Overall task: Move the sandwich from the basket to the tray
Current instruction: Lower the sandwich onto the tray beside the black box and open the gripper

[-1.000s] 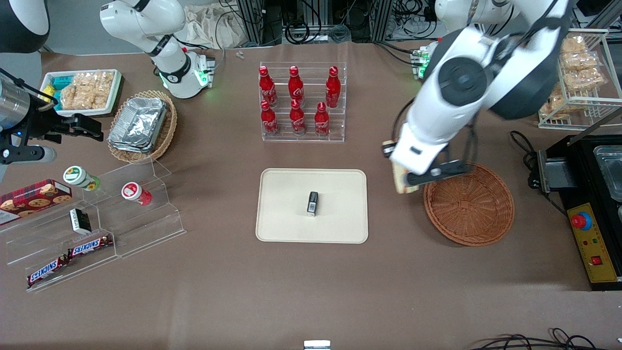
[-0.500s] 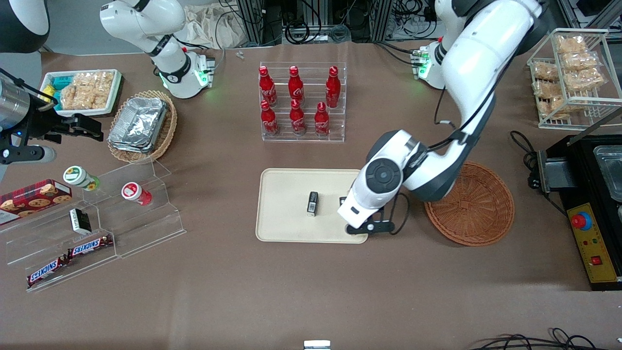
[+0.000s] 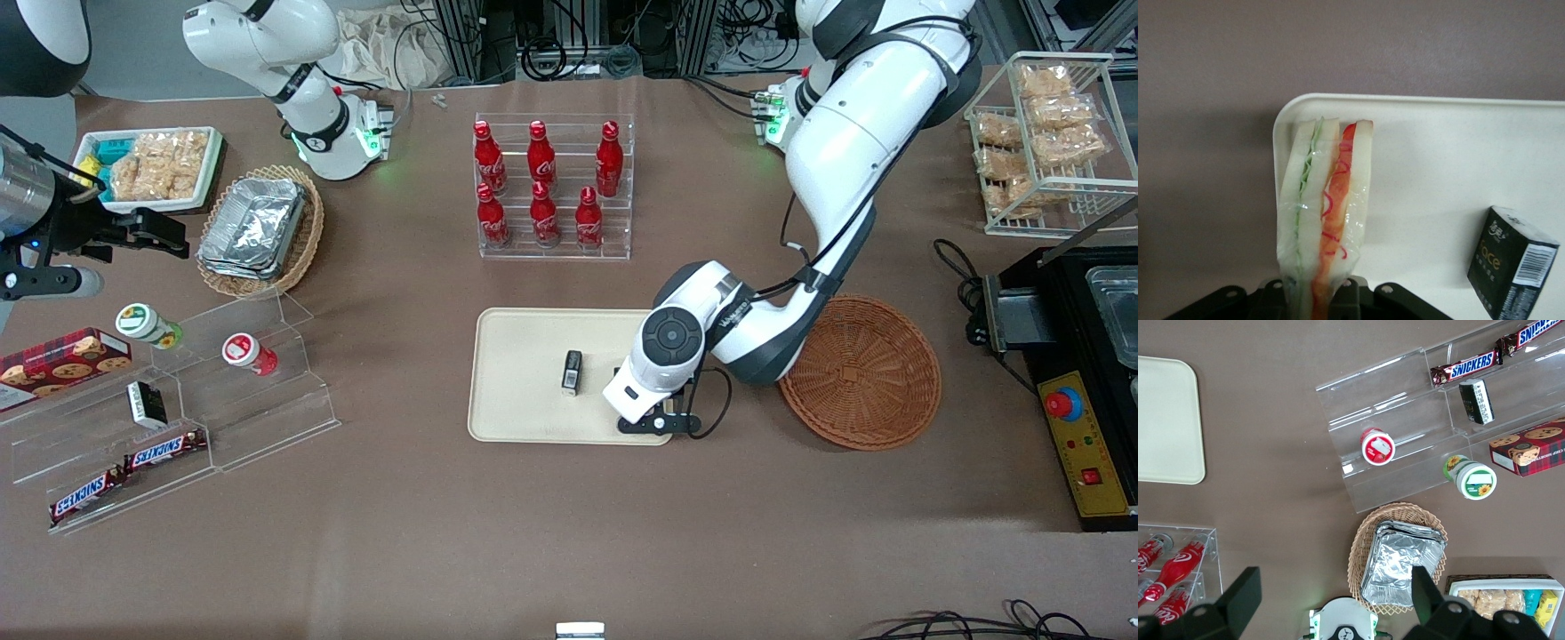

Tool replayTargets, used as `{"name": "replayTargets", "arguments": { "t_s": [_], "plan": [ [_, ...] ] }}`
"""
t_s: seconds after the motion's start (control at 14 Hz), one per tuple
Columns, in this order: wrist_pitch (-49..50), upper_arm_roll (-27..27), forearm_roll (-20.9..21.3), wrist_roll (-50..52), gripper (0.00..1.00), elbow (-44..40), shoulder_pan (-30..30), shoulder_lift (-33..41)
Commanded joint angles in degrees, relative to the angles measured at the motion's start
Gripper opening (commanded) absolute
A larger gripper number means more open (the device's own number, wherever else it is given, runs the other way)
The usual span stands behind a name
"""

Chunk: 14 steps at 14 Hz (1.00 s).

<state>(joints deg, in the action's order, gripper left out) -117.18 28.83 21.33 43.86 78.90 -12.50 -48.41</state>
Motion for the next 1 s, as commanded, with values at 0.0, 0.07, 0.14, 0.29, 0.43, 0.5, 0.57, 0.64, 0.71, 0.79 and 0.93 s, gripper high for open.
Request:
{"name": "replayTargets", "arguments": {
  "t_s": [0.0,0.07,0.14,0.29,0.43,0.5,0.57,0.64,0.71,0.79,0.93],
  "plan": [
    [-0.9,0.1,1.3,0.3,0.24,-1.2,-0.7,-1.3],
    [-0.9,0.1,1.3,0.4,0.52,-1.2,-0.7,-1.3],
    [-0.9,0.1,1.3,0.4,0.89,-1.2,-0.7,-1.3],
    [-0.9,0.1,1.3,0.4,1.00,-1.2,-0.8,-1.3],
    [-0.8,0.1,1.3,0.3,1.00,-1.3,-0.7,-0.9],
    [-0.6,0.1,1.1,0.4,1.00,-1.3,-0.6,-0.5],
    [-0.2,0.2,1.0,0.4,1.00,-1.4,-0.6,0.2],
    [0.0,0.2,0.7,0.5,1.00,-1.4,-0.4,1.6],
    [0.6,0.2,0.6,0.4,1.00,-1.4,-0.2,3.5],
    [2.6,0.2,0.5,0.4,1.00,-1.4,-0.1,6.1],
    [7.3,0.1,0.5,0.9,1.00,-0.4,1.2,12.6]
  ]
}}
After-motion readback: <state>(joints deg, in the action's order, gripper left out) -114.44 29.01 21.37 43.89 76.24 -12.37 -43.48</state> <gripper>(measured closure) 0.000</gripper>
